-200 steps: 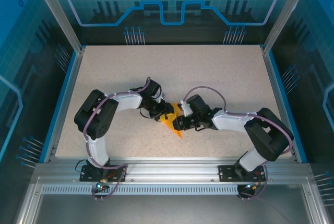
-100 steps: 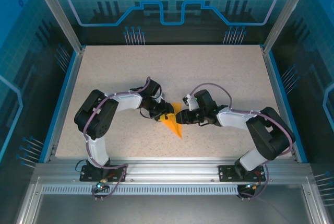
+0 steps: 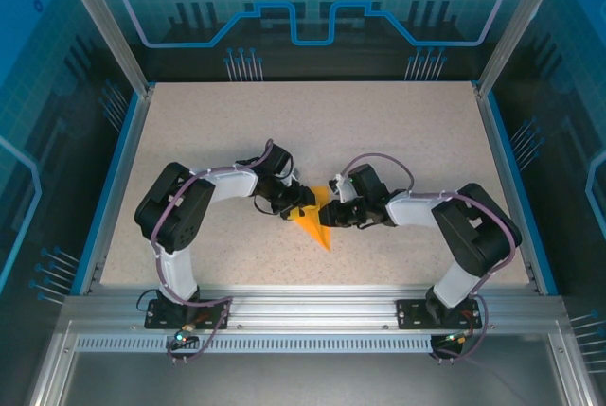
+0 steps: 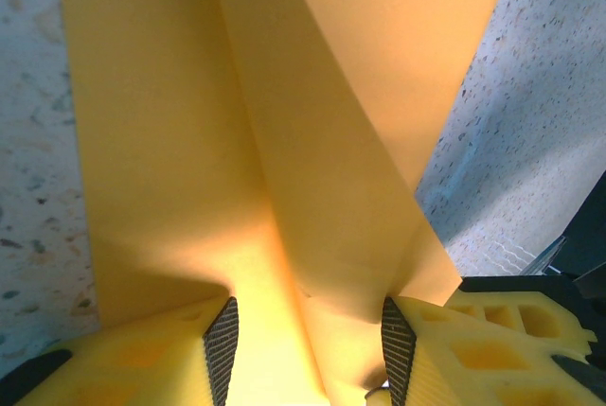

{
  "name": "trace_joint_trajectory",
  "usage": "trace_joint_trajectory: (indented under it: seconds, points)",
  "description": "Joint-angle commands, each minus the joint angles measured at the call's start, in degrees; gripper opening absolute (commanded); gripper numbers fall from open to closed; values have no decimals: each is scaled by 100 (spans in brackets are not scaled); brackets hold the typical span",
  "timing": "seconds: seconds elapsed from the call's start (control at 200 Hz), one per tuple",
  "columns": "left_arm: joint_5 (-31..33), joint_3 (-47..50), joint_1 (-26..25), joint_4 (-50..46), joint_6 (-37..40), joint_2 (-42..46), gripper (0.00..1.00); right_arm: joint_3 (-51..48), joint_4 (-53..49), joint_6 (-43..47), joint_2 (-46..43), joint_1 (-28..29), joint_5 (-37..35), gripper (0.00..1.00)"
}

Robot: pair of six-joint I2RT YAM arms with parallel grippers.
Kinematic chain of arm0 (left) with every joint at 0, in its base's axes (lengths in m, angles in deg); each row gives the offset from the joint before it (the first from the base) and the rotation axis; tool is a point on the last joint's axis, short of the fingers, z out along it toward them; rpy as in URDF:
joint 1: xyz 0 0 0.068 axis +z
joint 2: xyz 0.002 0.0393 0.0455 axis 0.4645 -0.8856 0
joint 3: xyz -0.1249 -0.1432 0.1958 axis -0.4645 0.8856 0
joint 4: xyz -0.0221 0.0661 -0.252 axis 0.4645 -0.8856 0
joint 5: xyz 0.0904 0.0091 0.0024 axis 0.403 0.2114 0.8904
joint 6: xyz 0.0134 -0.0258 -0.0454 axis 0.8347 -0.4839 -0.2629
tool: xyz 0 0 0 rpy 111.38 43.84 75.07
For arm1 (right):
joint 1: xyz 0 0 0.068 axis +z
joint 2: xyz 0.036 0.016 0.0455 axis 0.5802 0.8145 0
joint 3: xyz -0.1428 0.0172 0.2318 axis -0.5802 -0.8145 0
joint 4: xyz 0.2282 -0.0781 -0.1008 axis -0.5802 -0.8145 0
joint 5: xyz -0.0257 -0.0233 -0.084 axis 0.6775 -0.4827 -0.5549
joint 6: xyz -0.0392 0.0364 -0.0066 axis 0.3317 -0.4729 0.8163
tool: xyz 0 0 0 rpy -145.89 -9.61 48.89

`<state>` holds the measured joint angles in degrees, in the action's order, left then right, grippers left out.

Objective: Fold a paper plane with a square sheet of paper (fold left side to right side)
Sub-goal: Fourth fold the wing at the center of the table.

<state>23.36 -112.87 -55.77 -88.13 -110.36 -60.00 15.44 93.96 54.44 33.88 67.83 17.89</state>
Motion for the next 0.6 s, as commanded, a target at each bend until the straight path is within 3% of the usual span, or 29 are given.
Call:
trace_joint_trajectory:
  seconds: [0.0, 0.115, 0.595]
  points:
    - [202, 22, -53, -352, 9, -151, 48, 152, -55, 40, 48, 50, 48, 15]
    - [204, 14, -52, -367, 10, -149, 48, 200, -289, 149, 16, 43, -101, 9]
    - [192, 9, -51, -376, 26, -140, 49, 344, -712, 356, 108, 29, -521, 9]
